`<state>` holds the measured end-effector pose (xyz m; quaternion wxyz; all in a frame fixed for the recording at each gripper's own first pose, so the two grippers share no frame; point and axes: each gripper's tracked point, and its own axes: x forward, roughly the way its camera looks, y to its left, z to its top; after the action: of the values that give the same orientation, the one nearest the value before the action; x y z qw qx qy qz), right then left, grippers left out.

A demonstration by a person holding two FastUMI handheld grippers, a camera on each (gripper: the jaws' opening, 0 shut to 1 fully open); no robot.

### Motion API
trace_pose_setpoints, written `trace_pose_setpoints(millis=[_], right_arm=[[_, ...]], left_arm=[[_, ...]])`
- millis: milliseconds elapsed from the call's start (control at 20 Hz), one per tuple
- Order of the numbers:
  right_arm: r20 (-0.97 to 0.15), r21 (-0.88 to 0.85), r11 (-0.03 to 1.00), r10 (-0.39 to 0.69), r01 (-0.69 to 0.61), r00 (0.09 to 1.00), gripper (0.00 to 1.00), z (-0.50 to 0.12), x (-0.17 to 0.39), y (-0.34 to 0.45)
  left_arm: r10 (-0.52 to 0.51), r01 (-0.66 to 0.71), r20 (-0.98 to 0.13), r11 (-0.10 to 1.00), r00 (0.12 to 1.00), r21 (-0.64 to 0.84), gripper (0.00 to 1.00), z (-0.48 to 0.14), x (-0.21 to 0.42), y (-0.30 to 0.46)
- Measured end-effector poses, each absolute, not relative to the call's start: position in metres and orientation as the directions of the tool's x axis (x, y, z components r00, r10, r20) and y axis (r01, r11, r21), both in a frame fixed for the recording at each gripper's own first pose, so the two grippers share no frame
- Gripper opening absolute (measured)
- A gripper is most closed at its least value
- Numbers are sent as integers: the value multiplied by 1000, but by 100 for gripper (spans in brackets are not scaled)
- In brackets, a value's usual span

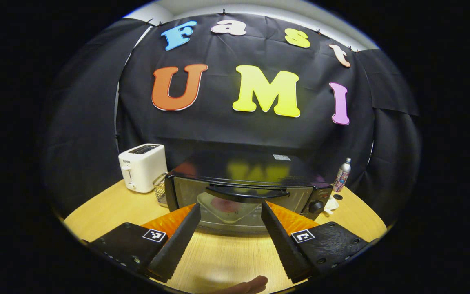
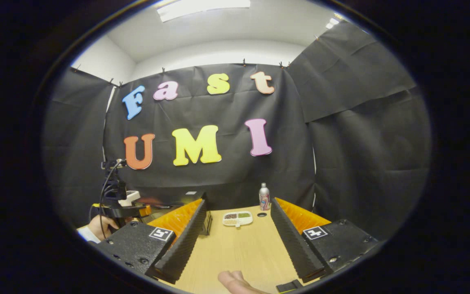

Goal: Open the electric oven with the left hand, put the food in, and close the electric oven.

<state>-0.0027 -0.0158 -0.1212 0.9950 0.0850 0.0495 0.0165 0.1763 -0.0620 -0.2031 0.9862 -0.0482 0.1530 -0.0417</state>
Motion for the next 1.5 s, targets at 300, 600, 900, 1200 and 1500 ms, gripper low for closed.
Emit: trace_pose_setpoints(millis=[300, 600, 900, 1200, 1500], right_arm=[[-70, 156, 988, 23, -11, 997, 96, -102, -16, -16], [-50, 146, 989, 4, 4, 999, 100, -83, -30, -21], [-78, 102, 995, 26, -18, 997, 96, -88, -31, -20], [-145, 131, 990, 77, -58, 987, 96, -97, -29, -14], [-122, 100, 994, 46, -34, 992, 100, -95, -37, -27]], left_arm=[[-92, 67, -220, 991, 971, -117, 95, -120, 102, -52], [-74, 59, -158, 994, 985, -92, 95, -57, 28, -36], [-40, 38, -81, 999, 996, -23, 95, -47, -35, -27], [-8, 4, -90, 999, 996, -49, 95, -64, -60, -21], [-63, 60, -72, 997, 995, -43, 95, -64, -58, -37]])
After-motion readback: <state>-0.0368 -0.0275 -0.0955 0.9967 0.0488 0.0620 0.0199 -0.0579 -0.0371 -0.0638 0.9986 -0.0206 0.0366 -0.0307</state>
